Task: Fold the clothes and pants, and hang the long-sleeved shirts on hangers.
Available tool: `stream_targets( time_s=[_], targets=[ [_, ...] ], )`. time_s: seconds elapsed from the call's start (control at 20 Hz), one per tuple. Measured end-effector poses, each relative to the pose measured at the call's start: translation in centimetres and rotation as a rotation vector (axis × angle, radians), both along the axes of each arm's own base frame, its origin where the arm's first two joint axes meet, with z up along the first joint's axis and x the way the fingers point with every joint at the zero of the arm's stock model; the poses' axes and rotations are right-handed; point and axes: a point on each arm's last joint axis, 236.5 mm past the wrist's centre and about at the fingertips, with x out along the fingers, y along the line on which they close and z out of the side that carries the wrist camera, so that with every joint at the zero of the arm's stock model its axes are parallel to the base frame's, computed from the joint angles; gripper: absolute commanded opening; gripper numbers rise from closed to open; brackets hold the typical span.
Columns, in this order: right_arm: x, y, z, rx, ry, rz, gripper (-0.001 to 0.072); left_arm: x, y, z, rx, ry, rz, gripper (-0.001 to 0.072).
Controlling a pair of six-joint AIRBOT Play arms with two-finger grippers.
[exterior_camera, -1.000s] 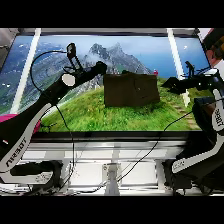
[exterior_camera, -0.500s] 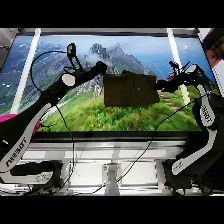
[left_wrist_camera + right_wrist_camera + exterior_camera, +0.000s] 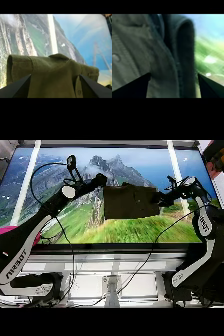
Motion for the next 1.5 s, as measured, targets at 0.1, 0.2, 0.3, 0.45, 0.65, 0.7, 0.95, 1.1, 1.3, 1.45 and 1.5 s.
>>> stream_targets(
  time_s=[0.1, 0.2, 0.3, 0.45, 0.65, 0.7, 0.95, 1.1, 1.3, 1.45, 1.5],
  targets=[
    [-0.6, 1.2, 0.1, 0.045, 0.03, 0.013, 0.0659, 0.0, 0.0, 0.0, 0.0, 0.0, 0.0, 0.0698],
    [-1.2, 2.7, 0.0, 0.08, 0.058, 0.037, 0.0659, 0.0, 0.0, 0.0, 0.0, 0.0, -0.001, 0.0698],
    [-1.6, 4.2, -0.4, 0.092, 0.066, 0.075, 0.044, -0.1, -0.1, 0.0, 0.0, 0.0, -0.002, 0.0698],
    [-1.0, 5.8, -1.1, 0.073, 0.022, 0.121, 0.0118, -0.1, -0.1, 0.0, 0.0, 0.0, -0.002, 0.0698],
    [0.4, 7.4, -0.2, 0.075, -0.038, 0.141, 0.0057, 0.2, 0.3, 0.0, 0.008, -0.005, 0.003, 0.0697],
    [1.0, 7.7, 0.4, 0.083, -0.057, 0.126, 0.0057, 0.3, 0.6, 0.0, 0.014, -0.01, 0.003, 0.0697],
    [5.0, 6.9, 5.8, 0.098, -0.197, -0.046, 0.0057, 1.2, 2.5, 0.1, 0.049, -0.031, 0.024, 0.0697],
    [7.1, 3.3, 10.0, 0.074, -0.299, -0.175, 0.0057, 1.4, 3.7, -0.1, 0.149, -0.073, 0.003, 0.0697],
    [7.8, -3.5, 15.8, 0.054, -0.386, -0.379, 0.0056, 0.8, 4.8, 0.0, 0.322, -0.13, -0.07, 0.0697],
    [6.5, -10.4, 20.2, -0.006, -0.443, -0.552, 0.0056, 0.2, 5.5, 0.9, 0.414, -0.169, -0.107, 0.0697],
    [5.6, -12.7, 21.5, -0.036, -0.459, -0.607, 0.0056, 0.0, 5.7, 1.4, 0.434, -0.183, -0.114, 0.0697]
  ],
)
